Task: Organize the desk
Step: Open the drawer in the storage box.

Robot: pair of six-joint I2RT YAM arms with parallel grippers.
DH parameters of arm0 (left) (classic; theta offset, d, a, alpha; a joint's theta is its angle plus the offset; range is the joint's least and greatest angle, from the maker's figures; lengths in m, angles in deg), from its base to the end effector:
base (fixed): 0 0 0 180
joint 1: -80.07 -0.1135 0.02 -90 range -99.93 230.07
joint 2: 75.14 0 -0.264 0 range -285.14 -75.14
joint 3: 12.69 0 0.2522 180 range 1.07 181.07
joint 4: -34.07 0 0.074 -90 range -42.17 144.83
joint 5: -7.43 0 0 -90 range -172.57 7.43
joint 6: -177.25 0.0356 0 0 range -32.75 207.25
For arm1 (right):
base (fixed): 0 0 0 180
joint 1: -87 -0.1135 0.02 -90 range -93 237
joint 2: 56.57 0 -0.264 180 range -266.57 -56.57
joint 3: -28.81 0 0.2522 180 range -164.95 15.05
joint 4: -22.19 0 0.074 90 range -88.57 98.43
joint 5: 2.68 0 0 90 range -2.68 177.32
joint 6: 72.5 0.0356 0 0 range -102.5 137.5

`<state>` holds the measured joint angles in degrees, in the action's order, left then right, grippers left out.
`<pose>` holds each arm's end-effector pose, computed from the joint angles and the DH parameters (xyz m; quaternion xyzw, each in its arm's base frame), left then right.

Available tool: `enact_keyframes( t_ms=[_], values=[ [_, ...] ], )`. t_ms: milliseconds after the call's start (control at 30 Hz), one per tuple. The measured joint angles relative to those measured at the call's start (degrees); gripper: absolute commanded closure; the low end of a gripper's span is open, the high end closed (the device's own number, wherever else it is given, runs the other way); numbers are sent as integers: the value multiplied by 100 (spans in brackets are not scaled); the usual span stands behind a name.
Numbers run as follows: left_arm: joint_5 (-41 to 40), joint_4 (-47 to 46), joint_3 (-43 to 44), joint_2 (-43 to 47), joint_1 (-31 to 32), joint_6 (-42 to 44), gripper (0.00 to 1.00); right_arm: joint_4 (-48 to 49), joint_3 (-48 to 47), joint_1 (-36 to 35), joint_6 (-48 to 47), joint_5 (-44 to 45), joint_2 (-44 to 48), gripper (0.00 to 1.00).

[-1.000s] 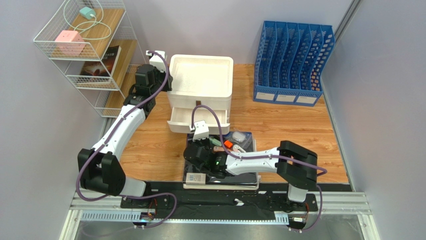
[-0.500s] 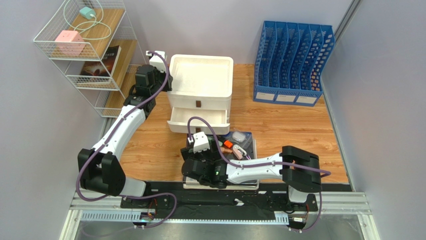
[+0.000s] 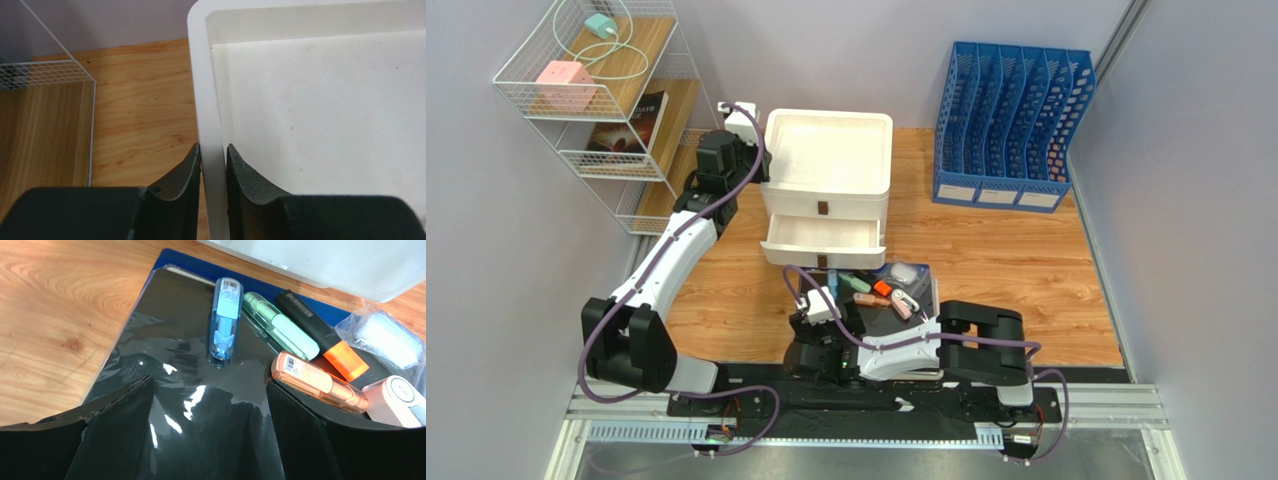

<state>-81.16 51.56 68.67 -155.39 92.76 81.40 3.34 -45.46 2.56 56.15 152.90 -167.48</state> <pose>0.3243 -0.0739 0.3477 0.0551 0.7987 -0.1062 0.5897 0.0678 0.3620 0.1365 -0.1643 0.8021 -0.0272 0.5735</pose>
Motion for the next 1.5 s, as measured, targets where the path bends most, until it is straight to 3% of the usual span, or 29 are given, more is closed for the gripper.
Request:
enact_keyframes(
  t_ms=[400, 700, 1067, 1267, 1500],
  values=[
    [0, -63, -42, 11, 0, 2, 74, 577, 273, 549, 400, -72, 31, 15],
    [2, -94, -61, 17, 0, 9, 74, 927, 282, 577, 568, -426, 42, 33],
    [7, -179, -120, 39, 0, 20, 74, 1043, 118, 577, 629, -564, -142, 43],
    [15, -192, -133, 44, 0, 22, 75, 1082, 118, 577, 662, -481, -201, 57],
    [20, -195, -133, 44, 0, 26, 75, 1152, 109, 577, 756, -245, -330, 87]
  ],
)
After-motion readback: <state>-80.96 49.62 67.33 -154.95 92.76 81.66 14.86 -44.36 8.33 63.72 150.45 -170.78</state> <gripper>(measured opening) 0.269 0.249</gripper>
